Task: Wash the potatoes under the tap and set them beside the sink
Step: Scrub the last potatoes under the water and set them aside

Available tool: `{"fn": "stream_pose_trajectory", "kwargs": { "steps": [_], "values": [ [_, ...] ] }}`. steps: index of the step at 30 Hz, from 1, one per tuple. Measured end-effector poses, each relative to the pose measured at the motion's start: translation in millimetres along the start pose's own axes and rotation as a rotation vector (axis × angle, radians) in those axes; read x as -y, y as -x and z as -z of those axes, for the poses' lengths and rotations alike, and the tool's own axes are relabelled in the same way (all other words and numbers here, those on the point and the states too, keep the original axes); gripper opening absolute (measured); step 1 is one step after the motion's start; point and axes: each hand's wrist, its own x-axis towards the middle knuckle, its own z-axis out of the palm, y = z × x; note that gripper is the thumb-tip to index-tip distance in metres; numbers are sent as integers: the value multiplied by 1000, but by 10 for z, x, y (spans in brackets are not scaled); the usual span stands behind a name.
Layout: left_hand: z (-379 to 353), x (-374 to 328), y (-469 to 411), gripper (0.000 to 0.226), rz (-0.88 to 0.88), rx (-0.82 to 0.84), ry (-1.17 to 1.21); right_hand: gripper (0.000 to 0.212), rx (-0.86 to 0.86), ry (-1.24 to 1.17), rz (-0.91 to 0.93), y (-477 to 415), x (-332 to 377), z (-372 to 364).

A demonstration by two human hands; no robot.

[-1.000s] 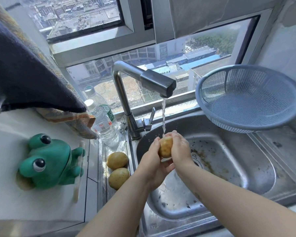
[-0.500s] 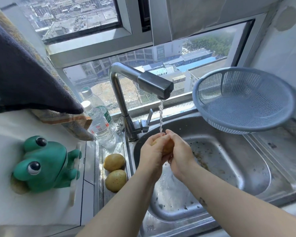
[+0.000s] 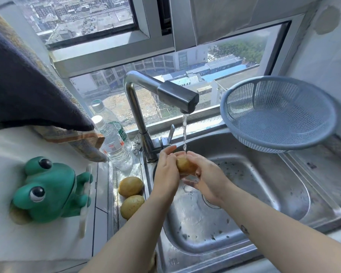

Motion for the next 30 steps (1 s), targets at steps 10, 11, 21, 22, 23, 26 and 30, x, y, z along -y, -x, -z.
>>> {"fn": "stream_pose_trajectory", "kwargs": {
  "steps": [10,11,21,22,23,26,30],
  "values": [
    [-37,63,122,26,-186,83,-144,35,-223,53,107,-91,-87,-157],
    [-23,62,117,26,-182,82,-144,37,-218,39,102,-98,-85,-154],
    [181,73,-29,30,-76,-28,-39,32,227,277,81,-8,10,-40],
    [162,77,-16,30,-99,-16,-63,32,205,273,96,-12,0,-55],
    [142,78,1,29,-125,-7,-88,31,168,254,111,-16,-20,-76],
    [108,86,35,27,-175,8,-119,25,22,203,130,-42,-88,-125],
    [157,81,54,25,-185,4,-117,34,3,102,30,-34,-39,-78]
  ]
}}
